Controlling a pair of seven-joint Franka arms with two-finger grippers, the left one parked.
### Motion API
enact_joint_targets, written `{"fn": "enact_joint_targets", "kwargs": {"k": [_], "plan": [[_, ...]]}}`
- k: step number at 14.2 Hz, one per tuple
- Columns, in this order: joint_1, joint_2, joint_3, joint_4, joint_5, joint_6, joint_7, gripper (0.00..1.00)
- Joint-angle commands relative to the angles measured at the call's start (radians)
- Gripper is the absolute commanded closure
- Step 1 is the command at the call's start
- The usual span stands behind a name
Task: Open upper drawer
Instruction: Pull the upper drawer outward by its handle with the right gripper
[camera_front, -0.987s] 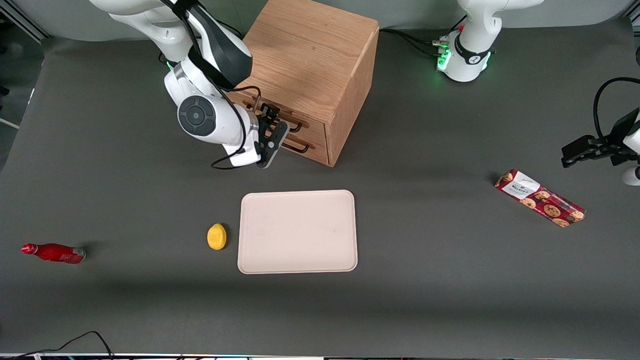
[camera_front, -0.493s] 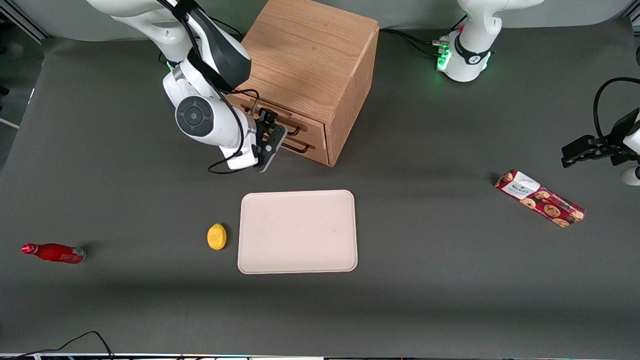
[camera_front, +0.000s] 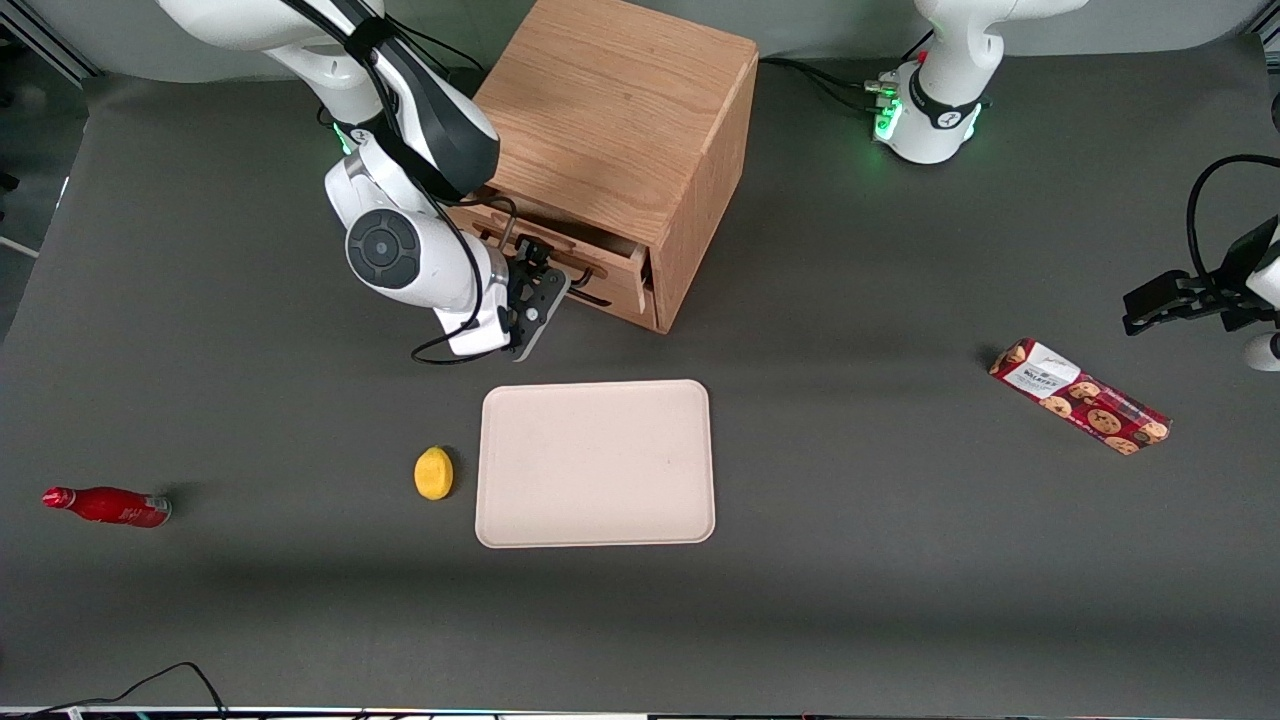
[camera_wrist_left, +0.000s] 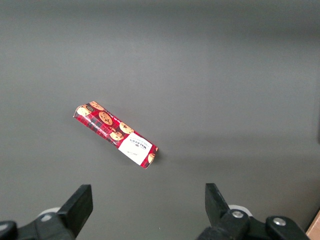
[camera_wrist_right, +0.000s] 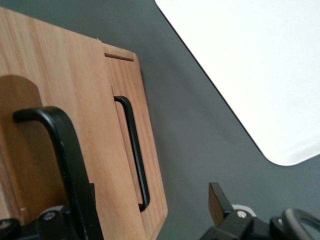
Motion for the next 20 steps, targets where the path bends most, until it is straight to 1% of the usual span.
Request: {"fn": "enact_joint_targets", "kwargs": {"k": [1,5,7,12,14,19,20], "plan": [[-0.006,0.033,-0.004,0.042,-0.038,-0.001,0.007,0.0],[-0.006,0.054,-0.019,0.065,-0.05,-0.001,0.007,0.0],[-0.008,0.057,-0.028,0.076,-0.07,-0.001,0.007,0.0],[-0.009,0.08,-0.041,0.108,-0.074,-0.004,0.002,0.0],[-0.009,0.103,-0.041,0.136,-0.102,-0.006,0.004,0.0],[-0.009,0.125,-0.07,0.171,-0.107,-0.008,0.004,0.0],[-0.009,0.126,-0.07,0.173,-0.117,-0.008,-0.005,0.0]]}}
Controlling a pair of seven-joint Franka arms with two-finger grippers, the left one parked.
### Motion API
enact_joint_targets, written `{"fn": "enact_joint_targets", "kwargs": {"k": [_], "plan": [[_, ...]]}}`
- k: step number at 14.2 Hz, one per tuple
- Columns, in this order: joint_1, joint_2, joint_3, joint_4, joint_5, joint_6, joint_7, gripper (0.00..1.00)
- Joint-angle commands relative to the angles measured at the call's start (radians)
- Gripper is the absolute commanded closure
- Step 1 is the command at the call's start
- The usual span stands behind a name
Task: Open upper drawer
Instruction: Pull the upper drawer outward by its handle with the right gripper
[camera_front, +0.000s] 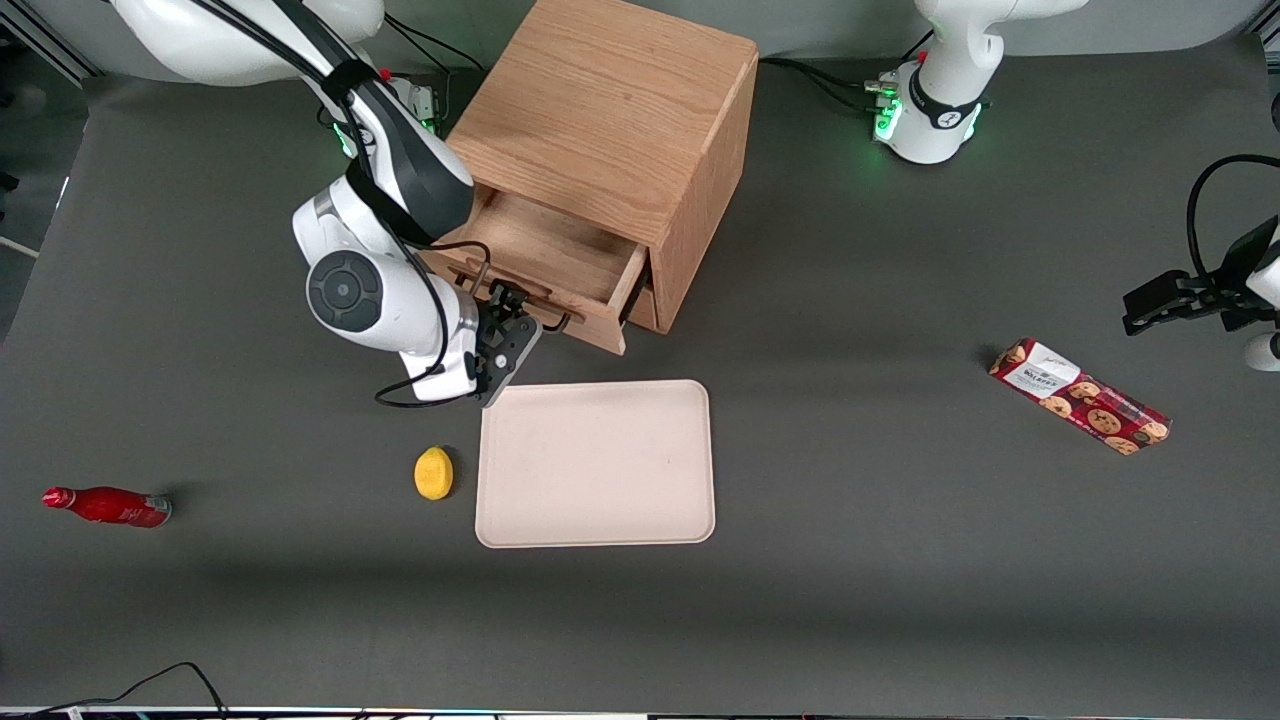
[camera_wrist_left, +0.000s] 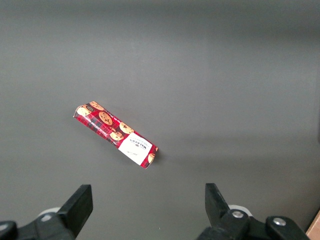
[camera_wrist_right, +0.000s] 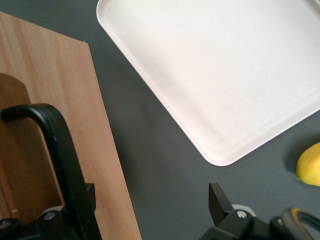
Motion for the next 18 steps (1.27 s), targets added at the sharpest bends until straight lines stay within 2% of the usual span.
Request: {"fn": "enact_joint_targets", "kwargs": {"k": [1,7,18], "plan": [[0.002,0.029,-0.005,0.038,-0.052,-0.009,-0.009,0.0],[-0.006,0.029,-0.023,0.058,-0.077,-0.011,-0.01,0.0],[-0.011,0.031,-0.093,0.109,-0.079,-0.012,-0.012,0.0]]}}
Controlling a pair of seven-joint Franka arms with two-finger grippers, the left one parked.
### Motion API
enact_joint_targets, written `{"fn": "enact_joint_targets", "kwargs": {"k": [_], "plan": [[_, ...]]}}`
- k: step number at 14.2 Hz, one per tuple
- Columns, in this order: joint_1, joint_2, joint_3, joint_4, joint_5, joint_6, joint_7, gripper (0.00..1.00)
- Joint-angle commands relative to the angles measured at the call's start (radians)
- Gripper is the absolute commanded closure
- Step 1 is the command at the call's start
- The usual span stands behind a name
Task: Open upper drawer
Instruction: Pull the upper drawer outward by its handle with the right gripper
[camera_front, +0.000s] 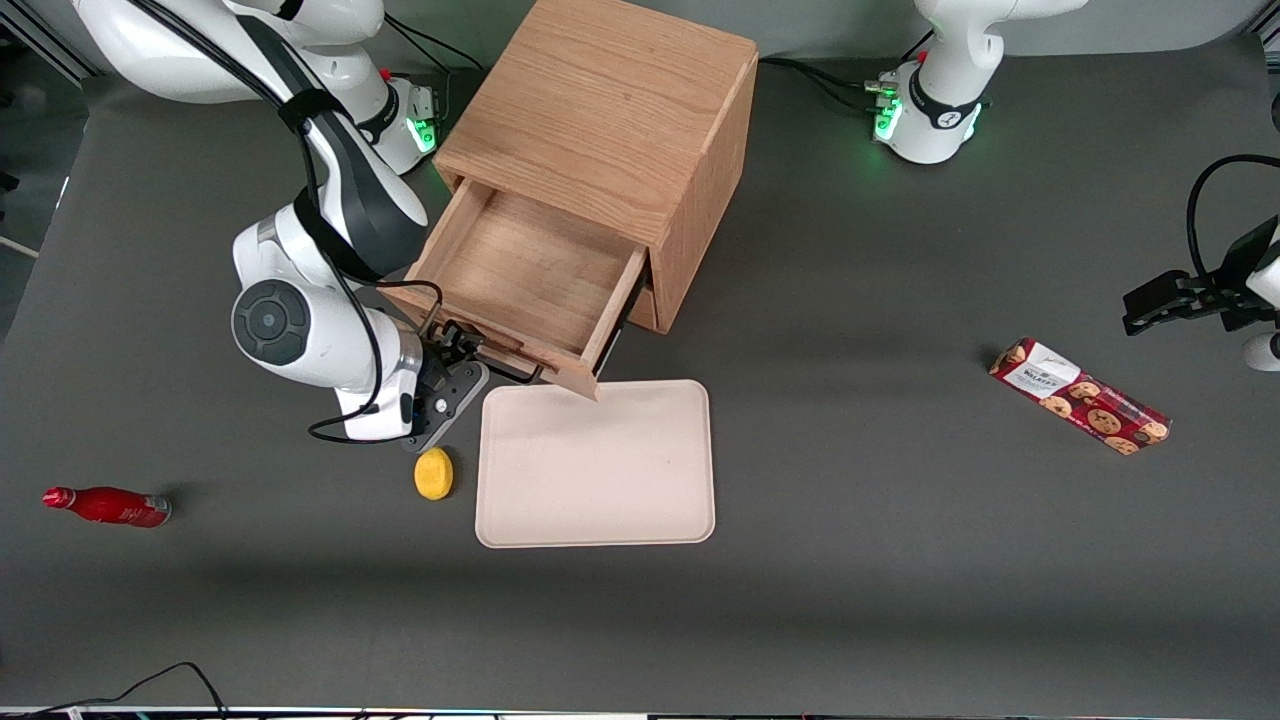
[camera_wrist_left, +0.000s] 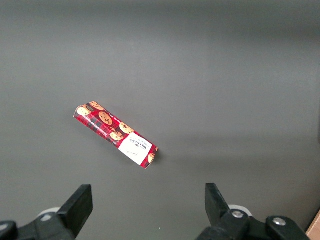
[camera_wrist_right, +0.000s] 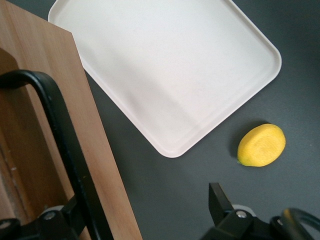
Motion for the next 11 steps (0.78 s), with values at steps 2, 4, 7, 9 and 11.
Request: {"fn": "enact_joint_targets", "kwargs": {"k": [2,4,7,9,11], "plan": [[0.0,0.039,-0.023,0.072,-0.026,-0.012,-0.046,0.0],[0.0,0.054,-0.032,0.095,-0.028,-0.012,-0.057,0.0],[0.003,0.082,-0.037,0.127,-0.073,-0.012,-0.064,0.0],[0.012,0.109,-0.037,0.162,-0.077,-0.012,-0.064,0.0],[0.014,0.132,-0.037,0.196,-0.099,-0.012,-0.064,0.0]]}}
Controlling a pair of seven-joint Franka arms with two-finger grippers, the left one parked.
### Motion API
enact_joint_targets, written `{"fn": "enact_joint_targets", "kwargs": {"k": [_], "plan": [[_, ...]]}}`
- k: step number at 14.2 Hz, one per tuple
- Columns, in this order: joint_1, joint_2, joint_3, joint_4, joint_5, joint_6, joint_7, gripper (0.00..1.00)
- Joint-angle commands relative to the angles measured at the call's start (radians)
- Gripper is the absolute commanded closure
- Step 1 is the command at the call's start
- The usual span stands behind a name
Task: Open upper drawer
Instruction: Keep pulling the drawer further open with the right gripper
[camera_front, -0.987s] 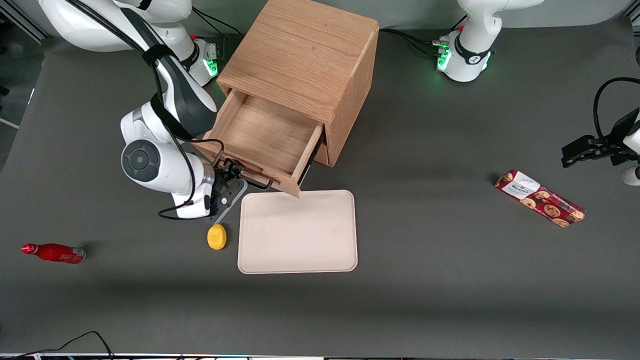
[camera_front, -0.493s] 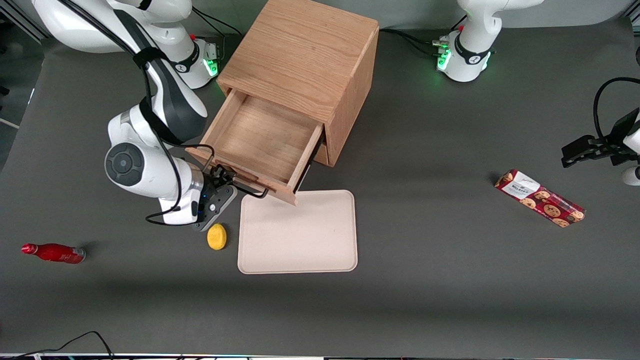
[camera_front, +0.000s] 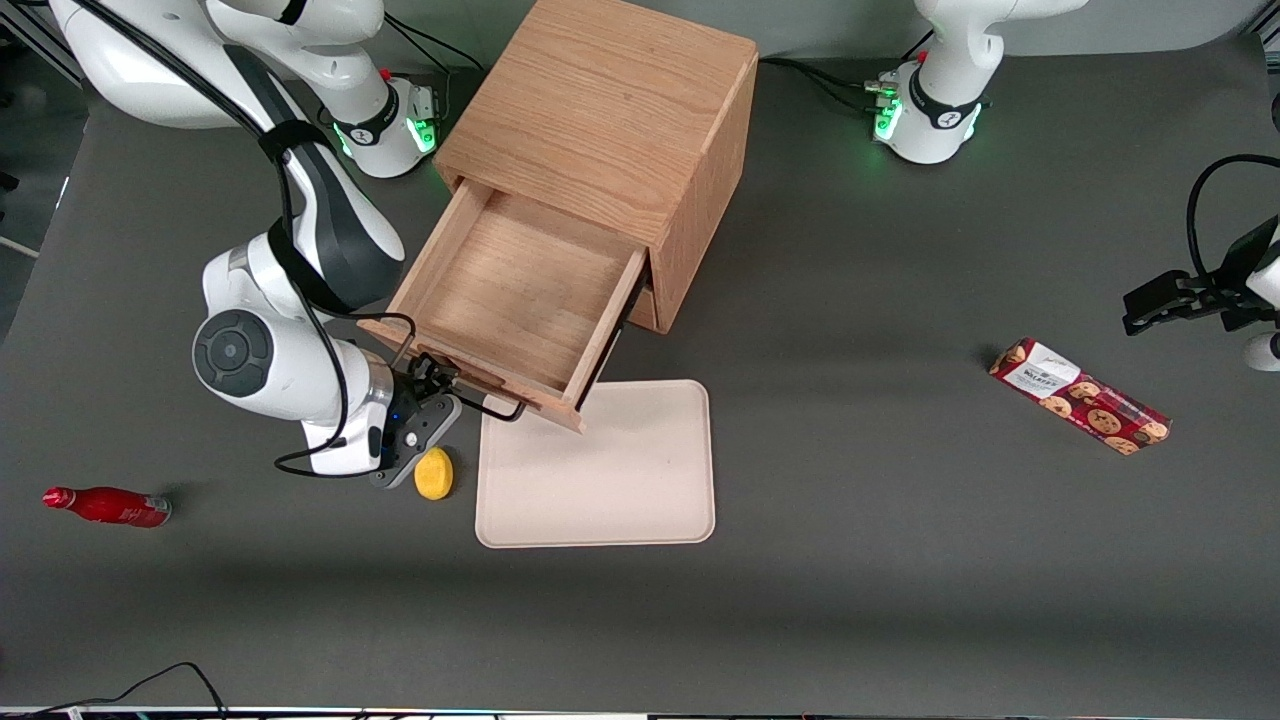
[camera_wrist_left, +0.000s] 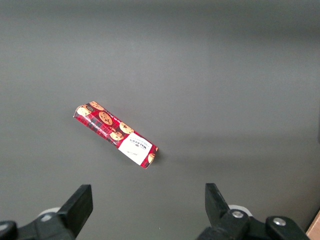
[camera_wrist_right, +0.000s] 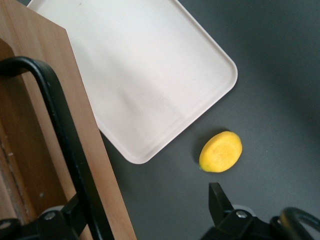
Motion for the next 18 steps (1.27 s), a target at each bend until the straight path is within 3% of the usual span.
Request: {"fn": "enact_joint_targets", "kwargs": {"k": [1,18], "plan": [[0.011,0.062,0.0,0.093,-0.049,-0.012,-0.02,0.0],[-0.001,0.103,-0.037,0.182,-0.049,-0.023,-0.282,0.0]]}}
